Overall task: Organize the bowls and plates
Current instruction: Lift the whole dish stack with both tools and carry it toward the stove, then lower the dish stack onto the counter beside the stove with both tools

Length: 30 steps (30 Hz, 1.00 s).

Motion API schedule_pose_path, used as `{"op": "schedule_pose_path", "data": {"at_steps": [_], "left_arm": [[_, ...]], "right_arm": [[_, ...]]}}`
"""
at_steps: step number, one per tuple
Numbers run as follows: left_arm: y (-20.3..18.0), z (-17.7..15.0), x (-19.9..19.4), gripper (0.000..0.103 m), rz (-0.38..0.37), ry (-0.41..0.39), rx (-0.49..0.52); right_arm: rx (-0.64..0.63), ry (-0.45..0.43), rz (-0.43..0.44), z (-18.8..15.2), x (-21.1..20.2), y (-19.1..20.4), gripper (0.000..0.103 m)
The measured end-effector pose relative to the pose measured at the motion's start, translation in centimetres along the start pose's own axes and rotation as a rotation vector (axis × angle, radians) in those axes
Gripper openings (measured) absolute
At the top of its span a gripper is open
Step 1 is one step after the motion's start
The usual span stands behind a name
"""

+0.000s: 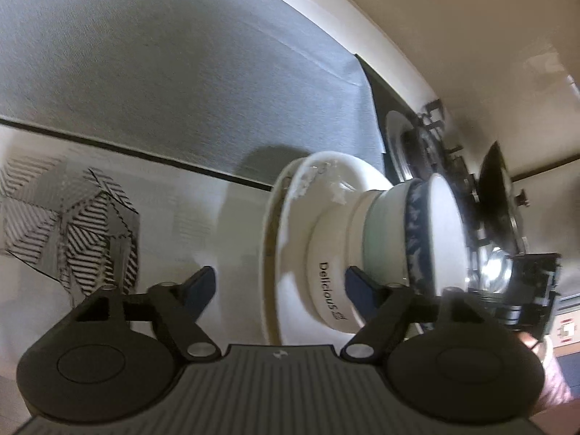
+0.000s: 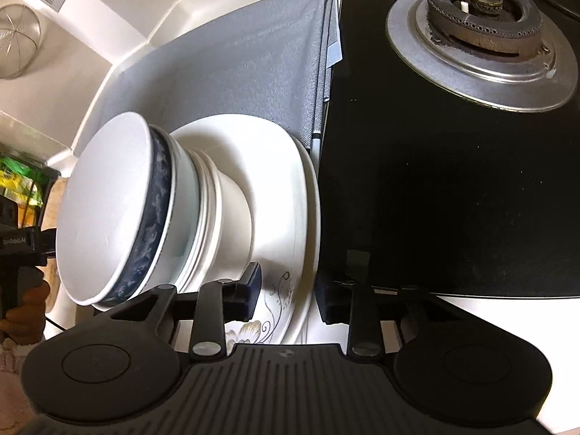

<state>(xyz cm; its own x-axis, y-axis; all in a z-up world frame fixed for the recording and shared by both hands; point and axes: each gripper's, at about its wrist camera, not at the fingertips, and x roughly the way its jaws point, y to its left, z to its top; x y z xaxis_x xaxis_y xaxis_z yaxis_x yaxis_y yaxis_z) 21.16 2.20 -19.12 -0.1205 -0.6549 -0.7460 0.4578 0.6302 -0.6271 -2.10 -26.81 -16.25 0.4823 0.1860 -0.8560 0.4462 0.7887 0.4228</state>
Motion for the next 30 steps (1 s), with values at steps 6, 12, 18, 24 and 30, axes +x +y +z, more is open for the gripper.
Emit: {"op": "schedule_pose_path", "data": {"at_steps": [6,12,18,24,30], "left_arm": [[-0.1,0.0,0.3,0.064,-0.066,0.016,-0.024],[1.0,-0.3,-0.4,0.063,-0.067,-0.022,-0.063],[1.8,0.1,-1.2,0.063,-0.053,-0.052,-0.097],[2.1,1.1,-1.7,0.064,-0.033,-0.081,-0.106],[1.8,2.4,-1.4,0.064,-0.014,-0.111,-0.102]], "right_arm": [[-0.019,0.021,-0.033,0.3,0.0,0.9,0.034],[-0.028,0.038,-0.041,1.0,0.8,2.1,0.034],[-0.046,0.049,-0.035,2.5,1.8,2.9,0.034],[-0.043,0.059,-0.028,3.9,2.9,3.3,0.034],[-0.016,0.065,-0.036,3.9,2.7,3.3,0.034]]}}
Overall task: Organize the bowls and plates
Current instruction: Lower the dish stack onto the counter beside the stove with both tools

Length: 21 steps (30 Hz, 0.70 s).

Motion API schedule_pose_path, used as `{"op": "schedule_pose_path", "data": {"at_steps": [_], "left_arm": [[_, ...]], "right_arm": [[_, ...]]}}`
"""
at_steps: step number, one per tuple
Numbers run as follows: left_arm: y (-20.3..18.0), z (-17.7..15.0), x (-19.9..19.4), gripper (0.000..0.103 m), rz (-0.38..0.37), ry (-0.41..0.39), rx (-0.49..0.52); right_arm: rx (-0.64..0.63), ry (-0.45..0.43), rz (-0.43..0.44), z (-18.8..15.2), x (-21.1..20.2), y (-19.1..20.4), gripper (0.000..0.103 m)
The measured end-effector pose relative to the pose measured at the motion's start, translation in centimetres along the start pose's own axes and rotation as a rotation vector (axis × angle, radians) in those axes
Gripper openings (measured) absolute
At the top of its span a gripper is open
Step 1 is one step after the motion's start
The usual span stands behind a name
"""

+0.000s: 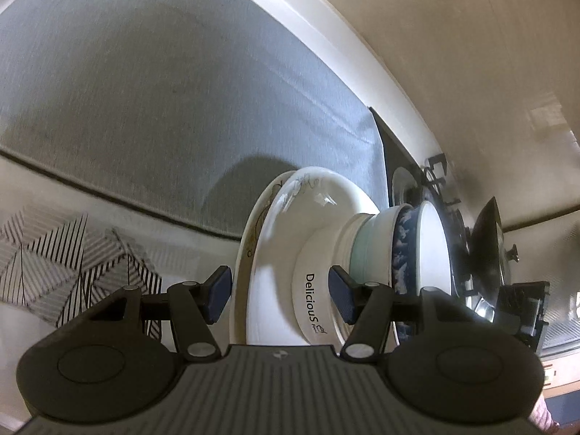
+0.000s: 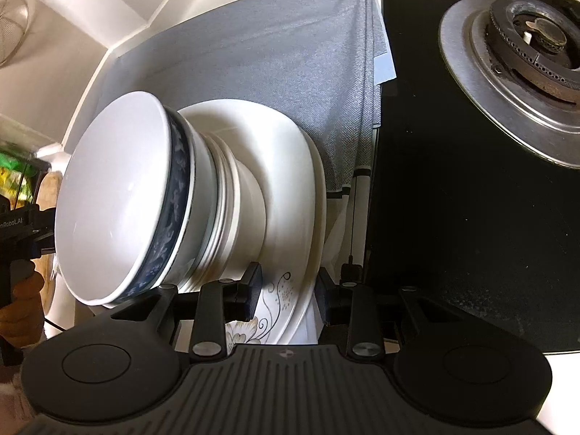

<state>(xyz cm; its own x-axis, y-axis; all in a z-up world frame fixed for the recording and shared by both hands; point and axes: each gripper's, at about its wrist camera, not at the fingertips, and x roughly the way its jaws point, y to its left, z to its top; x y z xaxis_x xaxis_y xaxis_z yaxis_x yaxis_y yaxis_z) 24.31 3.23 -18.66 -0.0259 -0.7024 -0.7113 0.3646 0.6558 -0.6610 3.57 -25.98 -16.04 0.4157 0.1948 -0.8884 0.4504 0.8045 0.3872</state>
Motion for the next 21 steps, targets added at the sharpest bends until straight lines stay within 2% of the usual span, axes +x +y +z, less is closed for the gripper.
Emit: {"op": "schedule_pose_path", "data": {"at_steps": [8,13,14,15,17,18,19,21], "left_arm": [[-0.1,-0.3,0.2,0.064,-0.001,-0.007,-0.023],[0.0,-0.1,0.3,0.064,-0.003,-0.023,-0.049],[-0.3,-0.1,0.2,0.068,0.011,-0.035,-0.044],[-0.6,-0.1,-0.1,0.082,0.029,-0.049,-0.034],[-1.4,0.0,-1.1,0.096,0.063,-0.095,-0.014],[-1.9,-0.1,-1.9,0.1,0.076,-0.12,-0.003],[-2.4,-0.1,-2.7,0.102,0.087,-0.141,0.012],[-4.2,-0.5,-4.7,0.103,0.163,-0.197,0.067]], "right_arm": [[-0.001,-0.059,-0.022,1.5,-0.3,-0.5,0.033],[-0.038,-0.064,-0.03,0.9,-0.5,-0.1,0.035],[-0.056,-0.064,-0.035,0.9,-0.5,0.0,0.036],[-0.063,-0.068,-0.038,0.7,-0.7,0.1,0.038],[-0.079,-0.081,-0.048,0.4,-1.3,0.5,0.048],[-0.096,-0.093,-0.067,0.1,-1.7,0.7,0.061],[-0.115,-0.108,-0.095,-0.1,-2.1,0.9,0.071],[-0.142,-0.14,-0.133,-0.8,-3.3,1.1,0.08]]}}
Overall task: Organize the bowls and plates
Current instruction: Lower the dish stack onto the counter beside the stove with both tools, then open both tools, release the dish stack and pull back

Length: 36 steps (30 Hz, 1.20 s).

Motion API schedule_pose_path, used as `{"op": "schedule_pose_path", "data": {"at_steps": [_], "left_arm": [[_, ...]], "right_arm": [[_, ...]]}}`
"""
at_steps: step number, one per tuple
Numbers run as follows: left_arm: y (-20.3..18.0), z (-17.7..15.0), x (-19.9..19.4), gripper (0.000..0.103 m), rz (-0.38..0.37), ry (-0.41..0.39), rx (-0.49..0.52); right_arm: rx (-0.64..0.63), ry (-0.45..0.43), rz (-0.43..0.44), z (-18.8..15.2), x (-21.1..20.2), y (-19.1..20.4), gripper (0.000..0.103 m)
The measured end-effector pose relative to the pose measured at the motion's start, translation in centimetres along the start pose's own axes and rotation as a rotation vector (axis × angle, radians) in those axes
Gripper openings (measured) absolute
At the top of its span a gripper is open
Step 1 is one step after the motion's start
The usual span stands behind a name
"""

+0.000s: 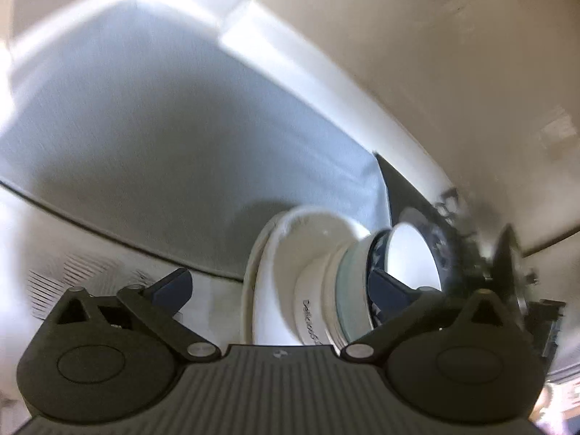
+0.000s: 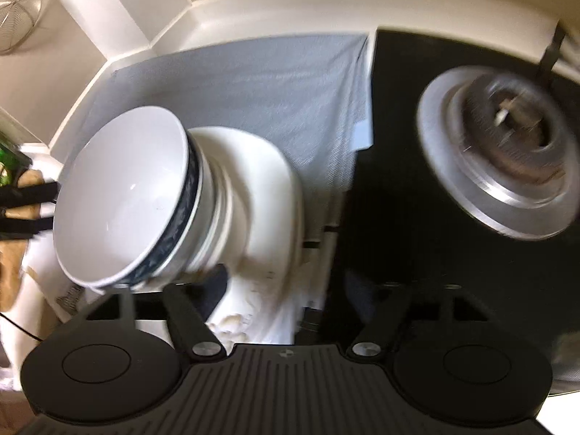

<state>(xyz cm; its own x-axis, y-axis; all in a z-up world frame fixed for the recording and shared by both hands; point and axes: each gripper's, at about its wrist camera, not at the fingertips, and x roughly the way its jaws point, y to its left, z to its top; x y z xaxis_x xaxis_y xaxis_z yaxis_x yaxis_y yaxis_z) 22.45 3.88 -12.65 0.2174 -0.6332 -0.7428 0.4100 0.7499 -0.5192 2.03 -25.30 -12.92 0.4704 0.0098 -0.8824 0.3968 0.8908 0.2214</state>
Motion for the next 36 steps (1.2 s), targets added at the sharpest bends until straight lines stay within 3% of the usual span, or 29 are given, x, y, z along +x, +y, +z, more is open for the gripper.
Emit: {"op": "schedule_pose_path", "data": {"at_steps": [3,6,8,12,18,24,30,36], "left_arm": [[-3.7,-0.2,-3.1,0.103,0.136,-0.085,0.138],[-8.4,-0.7,-5.4,0.103,0.304,-0.182,0.278],[-11.0,-1.1,-6.1,0.103,0.408,-0.223,0.313],[-13.5,-2.5,-7.3,0.103,0.496,-0.267,0.349],[-12.6,-4.6,-8.1,0.103,0.473,-0.219,0.297],[-10.3,-6.8,-8.5,0.103,0.448,-0.131,0.345],[-8.6,-9.3,-10.2,0.103,0.441,-0.155,0.405],[-7.9,-11.1,-11.0,0.103,0.383,-0.127,0.433]], "right_arm": [[0.006,-0.038,-0.017,-0.6,-2.0,0.0,0.083],[0.012,-0.143,-0.017,-0.4,-4.5,0.2,0.087],[-0.005,-0.218,0.003,0.0,-5.7,0.8,0.087],[-0.054,-0.311,0.062,0.3,-6.6,3.0,0.089],[-0.092,-0.352,0.09,-2.5,-8.2,6.4,0.093],[-0.081,-0.391,-0.023,-5.8,-9.2,9.5,0.094],[-0.008,-0.375,-0.104,-8.4,-10.0,12.7,0.094],[0.046,-0.383,-0.175,-11.7,-10.9,14.7,0.094]]}}
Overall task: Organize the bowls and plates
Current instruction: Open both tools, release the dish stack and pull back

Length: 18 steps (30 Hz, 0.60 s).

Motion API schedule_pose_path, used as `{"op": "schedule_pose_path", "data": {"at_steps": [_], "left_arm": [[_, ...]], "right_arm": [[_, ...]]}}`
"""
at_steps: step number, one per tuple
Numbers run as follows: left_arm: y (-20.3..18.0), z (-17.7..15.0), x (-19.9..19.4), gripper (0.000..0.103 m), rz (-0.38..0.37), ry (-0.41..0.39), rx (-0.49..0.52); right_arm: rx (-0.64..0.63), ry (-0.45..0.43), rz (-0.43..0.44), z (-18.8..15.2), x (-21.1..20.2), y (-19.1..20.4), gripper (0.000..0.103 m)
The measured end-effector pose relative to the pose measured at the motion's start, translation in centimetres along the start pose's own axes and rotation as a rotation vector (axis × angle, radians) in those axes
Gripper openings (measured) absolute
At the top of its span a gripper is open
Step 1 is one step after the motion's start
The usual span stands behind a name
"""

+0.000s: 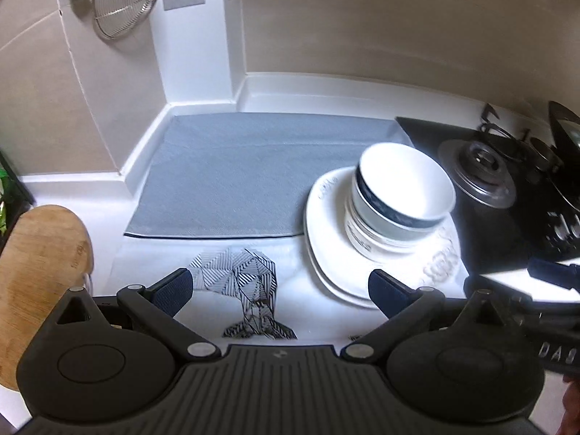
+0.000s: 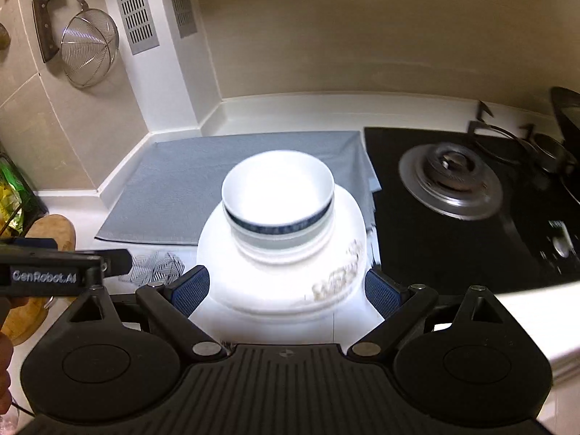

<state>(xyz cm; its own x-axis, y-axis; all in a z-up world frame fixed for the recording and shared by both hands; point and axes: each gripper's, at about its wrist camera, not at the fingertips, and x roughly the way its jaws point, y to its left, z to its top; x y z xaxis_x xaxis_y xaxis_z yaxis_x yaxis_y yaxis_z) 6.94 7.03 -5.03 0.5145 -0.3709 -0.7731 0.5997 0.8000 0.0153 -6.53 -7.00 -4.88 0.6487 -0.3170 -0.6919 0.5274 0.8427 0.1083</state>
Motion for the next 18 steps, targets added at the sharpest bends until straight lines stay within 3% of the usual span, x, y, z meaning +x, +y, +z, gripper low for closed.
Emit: {"op": "schedule_pose_path", "data": {"at_steps": [6,9,14,18], "left_arm": [[-0.5,-0.9,-0.8,0.103,-0.031,0.002,0.049],[-0.8,-0.8,-0.7,0.103,-0.059,0.055,0.073],[-0.5,-0.8,-0.9,0.103,-0.092,0.067,0.029],[-0.4,-0.6,-0.7,0.103,-0.018,0.057,0.014]], "right_arm": [[0.019,-0.017,-0.044,-1.8,-1.6,0.4,0.094],[0.036,-0.026,-0.053,-2.1,-2.1,0.4,0.094],[0.037,-0.045,-0.062,-1.8,-2.4,0.3,0.094],[0.037,-0.053,-0.07,-1.6,-2.5,0.0,0.094]]}}
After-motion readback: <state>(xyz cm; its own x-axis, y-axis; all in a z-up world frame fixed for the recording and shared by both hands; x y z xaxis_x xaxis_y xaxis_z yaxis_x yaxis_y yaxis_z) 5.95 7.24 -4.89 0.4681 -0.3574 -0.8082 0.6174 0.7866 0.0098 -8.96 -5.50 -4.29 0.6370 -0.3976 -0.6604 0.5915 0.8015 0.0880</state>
